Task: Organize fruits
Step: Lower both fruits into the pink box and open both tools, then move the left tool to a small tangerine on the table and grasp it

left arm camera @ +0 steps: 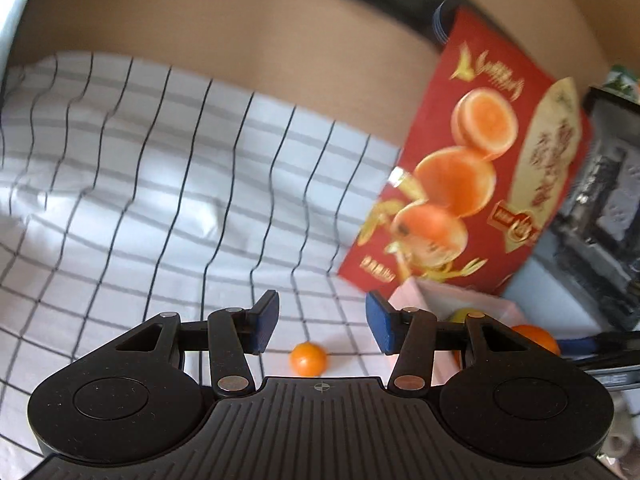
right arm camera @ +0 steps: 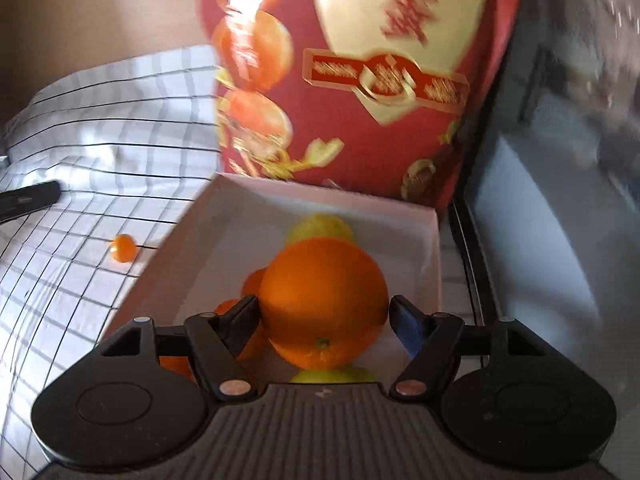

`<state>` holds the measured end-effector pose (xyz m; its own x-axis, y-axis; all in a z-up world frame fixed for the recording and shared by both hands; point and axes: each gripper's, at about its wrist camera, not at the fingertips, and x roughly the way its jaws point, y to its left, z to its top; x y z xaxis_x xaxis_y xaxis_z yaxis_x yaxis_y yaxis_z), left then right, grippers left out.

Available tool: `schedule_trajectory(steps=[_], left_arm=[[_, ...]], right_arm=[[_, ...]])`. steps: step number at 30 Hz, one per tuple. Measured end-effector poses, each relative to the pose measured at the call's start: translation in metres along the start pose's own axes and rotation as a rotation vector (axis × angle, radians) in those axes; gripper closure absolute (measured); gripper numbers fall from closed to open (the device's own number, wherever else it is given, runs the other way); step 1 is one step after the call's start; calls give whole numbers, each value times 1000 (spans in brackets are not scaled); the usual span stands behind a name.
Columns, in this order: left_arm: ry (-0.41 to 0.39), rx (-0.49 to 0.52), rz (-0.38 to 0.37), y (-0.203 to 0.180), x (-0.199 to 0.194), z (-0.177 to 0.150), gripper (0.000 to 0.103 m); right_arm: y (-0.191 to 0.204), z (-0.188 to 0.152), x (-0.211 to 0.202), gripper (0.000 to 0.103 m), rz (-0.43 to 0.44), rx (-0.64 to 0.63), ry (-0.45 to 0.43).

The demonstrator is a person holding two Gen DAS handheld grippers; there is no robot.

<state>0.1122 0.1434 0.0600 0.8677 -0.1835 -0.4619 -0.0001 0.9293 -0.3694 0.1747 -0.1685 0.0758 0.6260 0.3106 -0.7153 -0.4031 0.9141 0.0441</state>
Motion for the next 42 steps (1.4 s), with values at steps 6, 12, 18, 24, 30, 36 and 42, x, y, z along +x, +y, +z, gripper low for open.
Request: schedule_trajectory(steps=[6, 12, 18, 24, 30, 36, 42], left_arm=[[79, 59, 20, -15, 23, -16, 50], [137, 94, 114, -24, 45, -27, 50], [138, 118, 147, -26, 54, -36, 65], [147, 117, 98, -20, 29, -46, 71], [112, 120, 105, -12, -51, -75, 71], [1, 68, 49, -11, -110, -97, 71], [21, -25, 37, 3, -104, -101, 71]], right_arm=[[9, -4, -43, 26, 94, 37, -157], [46, -35, -74, 20, 137, -98, -236], [83, -77, -88, 20, 229, -235, -162], [112, -104, -91, 20, 272, -307, -142], [118, -117, -67, 19, 296, -285, -83], [130, -117, -31, 21, 306, -220, -11], [141, -113, -24, 50, 293, -217, -47]])
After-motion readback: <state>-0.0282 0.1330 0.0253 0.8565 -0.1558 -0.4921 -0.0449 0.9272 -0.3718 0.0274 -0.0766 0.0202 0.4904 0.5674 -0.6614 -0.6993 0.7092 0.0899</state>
